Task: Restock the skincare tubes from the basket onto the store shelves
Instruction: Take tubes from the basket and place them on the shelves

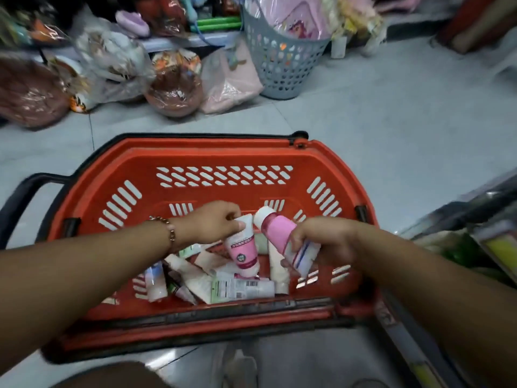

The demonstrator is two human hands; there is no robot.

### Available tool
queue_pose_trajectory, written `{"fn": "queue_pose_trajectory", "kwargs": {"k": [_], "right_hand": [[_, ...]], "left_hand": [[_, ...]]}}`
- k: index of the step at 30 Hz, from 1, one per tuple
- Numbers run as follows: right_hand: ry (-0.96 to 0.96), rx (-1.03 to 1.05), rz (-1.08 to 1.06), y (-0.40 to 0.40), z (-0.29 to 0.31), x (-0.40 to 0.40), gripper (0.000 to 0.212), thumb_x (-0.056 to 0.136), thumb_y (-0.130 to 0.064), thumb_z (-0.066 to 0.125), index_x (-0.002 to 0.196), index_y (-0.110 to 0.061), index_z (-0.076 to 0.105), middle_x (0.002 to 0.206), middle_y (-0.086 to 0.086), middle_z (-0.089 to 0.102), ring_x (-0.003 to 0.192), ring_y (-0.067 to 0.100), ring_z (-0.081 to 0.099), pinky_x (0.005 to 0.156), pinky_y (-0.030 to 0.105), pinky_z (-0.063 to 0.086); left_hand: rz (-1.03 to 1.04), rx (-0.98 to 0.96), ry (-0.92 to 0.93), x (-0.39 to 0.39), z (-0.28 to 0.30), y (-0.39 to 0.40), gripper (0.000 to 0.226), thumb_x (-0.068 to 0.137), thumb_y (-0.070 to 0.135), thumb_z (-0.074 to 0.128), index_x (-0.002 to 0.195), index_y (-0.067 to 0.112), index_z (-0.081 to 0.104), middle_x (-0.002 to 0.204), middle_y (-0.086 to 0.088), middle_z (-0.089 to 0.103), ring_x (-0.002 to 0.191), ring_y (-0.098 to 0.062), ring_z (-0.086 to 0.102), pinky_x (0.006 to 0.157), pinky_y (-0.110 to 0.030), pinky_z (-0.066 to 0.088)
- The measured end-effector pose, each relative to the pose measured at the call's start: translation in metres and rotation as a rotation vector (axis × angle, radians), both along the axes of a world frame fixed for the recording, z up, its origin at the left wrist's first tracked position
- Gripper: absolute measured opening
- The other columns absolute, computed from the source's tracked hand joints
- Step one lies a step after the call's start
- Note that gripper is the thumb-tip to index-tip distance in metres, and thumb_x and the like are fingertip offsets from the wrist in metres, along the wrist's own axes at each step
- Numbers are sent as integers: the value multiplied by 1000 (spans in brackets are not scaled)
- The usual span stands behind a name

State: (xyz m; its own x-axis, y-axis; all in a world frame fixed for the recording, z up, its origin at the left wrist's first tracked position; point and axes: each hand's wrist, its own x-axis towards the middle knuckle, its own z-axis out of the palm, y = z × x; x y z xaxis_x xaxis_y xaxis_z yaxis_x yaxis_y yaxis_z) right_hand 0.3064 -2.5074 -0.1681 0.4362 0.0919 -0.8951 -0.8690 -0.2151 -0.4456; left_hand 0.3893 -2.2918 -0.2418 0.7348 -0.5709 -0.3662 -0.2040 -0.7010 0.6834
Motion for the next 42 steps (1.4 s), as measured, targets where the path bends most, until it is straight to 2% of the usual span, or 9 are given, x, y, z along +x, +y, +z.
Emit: {"fn": "queue_pose_trajectory", "kwargs": {"k": [3, 12, 16, 19, 23, 25, 29, 33, 42], "right_hand": [[-107, 50, -91, -22, 49, -46, 20, 86, 8, 41, 90, 6, 61, 79, 20, 67, 66, 27, 68, 55, 32, 58], [-570, -39, -289, -107, 171, -227, 44, 73, 5, 66, 116, -5, 67, 102, 22, 70, 83, 25, 67, 65, 29, 56], [-677, -103, -424, -131, 187, -293, 35, 69, -11, 76, 104, -16, 75, 104, 15, 73, 89, 23, 65, 80, 35, 48], [-661, -29, -754, -138, 170, -328, 22, 68, -22, 73, 89, -17, 76, 88, 6, 72, 73, 13, 66, 67, 24, 53], [-510, 285, -1134, -127, 156, -353, 31, 86, -28, 58, 80, -3, 76, 81, 18, 73, 66, 27, 72, 56, 34, 59], [-460, 351, -1187, -120, 154, -362, 37, 86, -29, 59, 71, 0, 75, 72, 18, 70, 57, 29, 68, 52, 33, 58], [-360, 422, -1381, -123, 144, -381, 35, 93, -28, 60, 80, 2, 70, 66, 14, 64, 53, 27, 62, 56, 37, 58], [-353, 507, -1461, -131, 150, -403, 36, 82, -28, 75, 104, 0, 72, 98, 17, 70, 86, 33, 67, 96, 49, 50], [-697, 433, -1538, -112, 187, -469, 41, 73, -14, 68, 111, 0, 61, 88, 22, 69, 73, 29, 66, 72, 41, 59]], "left_hand": [[68, -222, 168, -18, 56, -4, 22, 94, 32, 62, 80, 15, 61, 71, -5, 59, 68, -20, 52, 63, -38, 43], [156, -707, 553, -105, 210, -89, 33, 78, 46, 63, 94, 17, 65, 85, -8, 65, 74, -20, 59, 71, -31, 47], [176, -672, 671, -157, 224, -143, 47, 75, 49, 65, 108, 15, 64, 104, -15, 62, 91, -26, 59, 88, -38, 49], [320, -645, 915, -195, 209, -182, 58, 80, 47, 67, 125, 11, 62, 121, -10, 66, 106, -26, 66, 90, -50, 55], [442, -542, 1085, -243, 196, -233, 30, 99, 29, 53, 85, 2, 59, 58, -14, 65, 43, -22, 63, 40, -37, 54], [390, -484, 1154, -268, 197, -252, 26, 101, 19, 46, 87, 0, 57, 61, -16, 62, 40, -24, 60, 36, -34, 51], [303, -354, 1245, -303, 193, -283, 39, 95, 39, 54, 102, 2, 65, 79, -19, 71, 54, -31, 68, 46, -45, 57], [151, -249, 1344, -329, 206, -305, 53, 78, 39, 77, 110, -1, 67, 103, -20, 70, 91, -38, 70, 85, -53, 55], [-162, -268, 1288, -380, 240, -327, 30, 78, 27, 70, 71, -2, 71, 68, -19, 66, 54, -29, 66, 58, -35, 58]]}}
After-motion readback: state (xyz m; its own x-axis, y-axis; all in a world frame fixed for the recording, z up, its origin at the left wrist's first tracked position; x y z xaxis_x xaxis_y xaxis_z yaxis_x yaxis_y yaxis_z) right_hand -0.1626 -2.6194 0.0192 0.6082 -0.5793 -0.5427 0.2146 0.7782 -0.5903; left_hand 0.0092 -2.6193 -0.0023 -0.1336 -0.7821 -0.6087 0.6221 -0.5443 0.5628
